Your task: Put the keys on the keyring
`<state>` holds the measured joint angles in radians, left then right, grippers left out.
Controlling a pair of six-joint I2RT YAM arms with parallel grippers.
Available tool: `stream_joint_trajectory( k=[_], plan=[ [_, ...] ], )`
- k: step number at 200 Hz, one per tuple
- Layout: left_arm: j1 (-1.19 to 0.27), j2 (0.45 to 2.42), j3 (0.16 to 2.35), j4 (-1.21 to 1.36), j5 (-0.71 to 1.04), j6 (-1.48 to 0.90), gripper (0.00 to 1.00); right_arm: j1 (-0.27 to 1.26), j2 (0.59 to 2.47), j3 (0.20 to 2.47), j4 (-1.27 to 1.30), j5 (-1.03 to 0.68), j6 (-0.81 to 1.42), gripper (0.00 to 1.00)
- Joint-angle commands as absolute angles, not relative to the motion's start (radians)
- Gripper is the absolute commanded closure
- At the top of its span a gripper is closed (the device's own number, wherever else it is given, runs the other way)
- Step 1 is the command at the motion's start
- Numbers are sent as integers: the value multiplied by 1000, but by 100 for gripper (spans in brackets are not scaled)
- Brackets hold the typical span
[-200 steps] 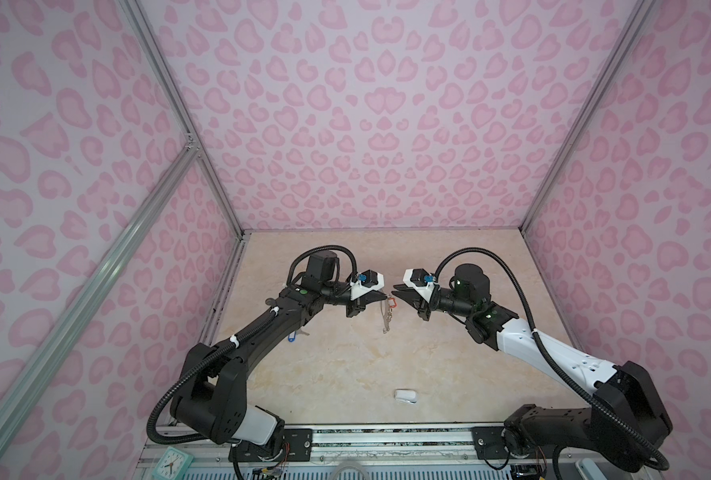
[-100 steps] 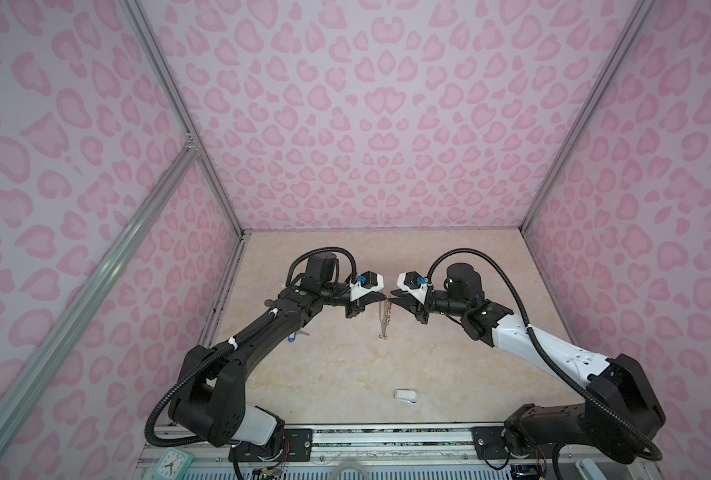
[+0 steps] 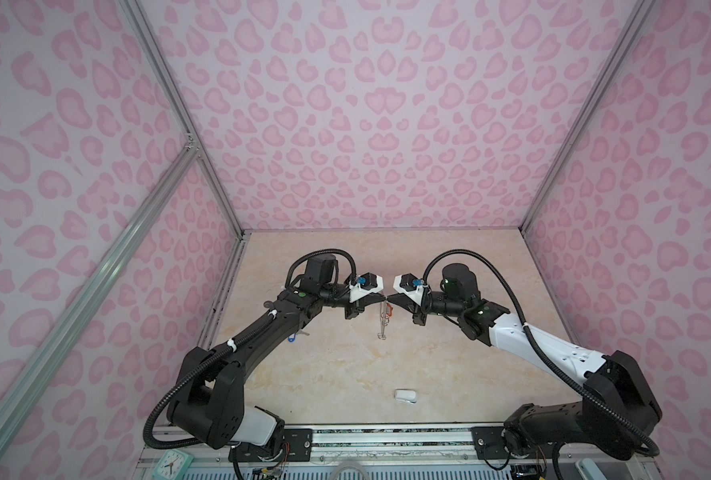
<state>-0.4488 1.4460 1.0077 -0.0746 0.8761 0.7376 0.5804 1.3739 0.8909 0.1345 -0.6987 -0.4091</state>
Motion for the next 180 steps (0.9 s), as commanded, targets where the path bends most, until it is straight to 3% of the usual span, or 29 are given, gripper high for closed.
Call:
stream_joint_trajectory(
  k=[1,24,78,180],
  plan=[
    [-451,1420,1005,-64,796,765,73,582,1381,920,54,-678,-458,100],
    [-469,1392,999,-72,689,801,65,578,1398,980,-105,-668,-510,100],
    [-524,1330,936,-24,557,912,65,569,1462,1139,-443,-675,-588,100],
    [-597,1318,896,64,540,889,71,569,1479,1177,-503,-709,-603,100]
  ],
)
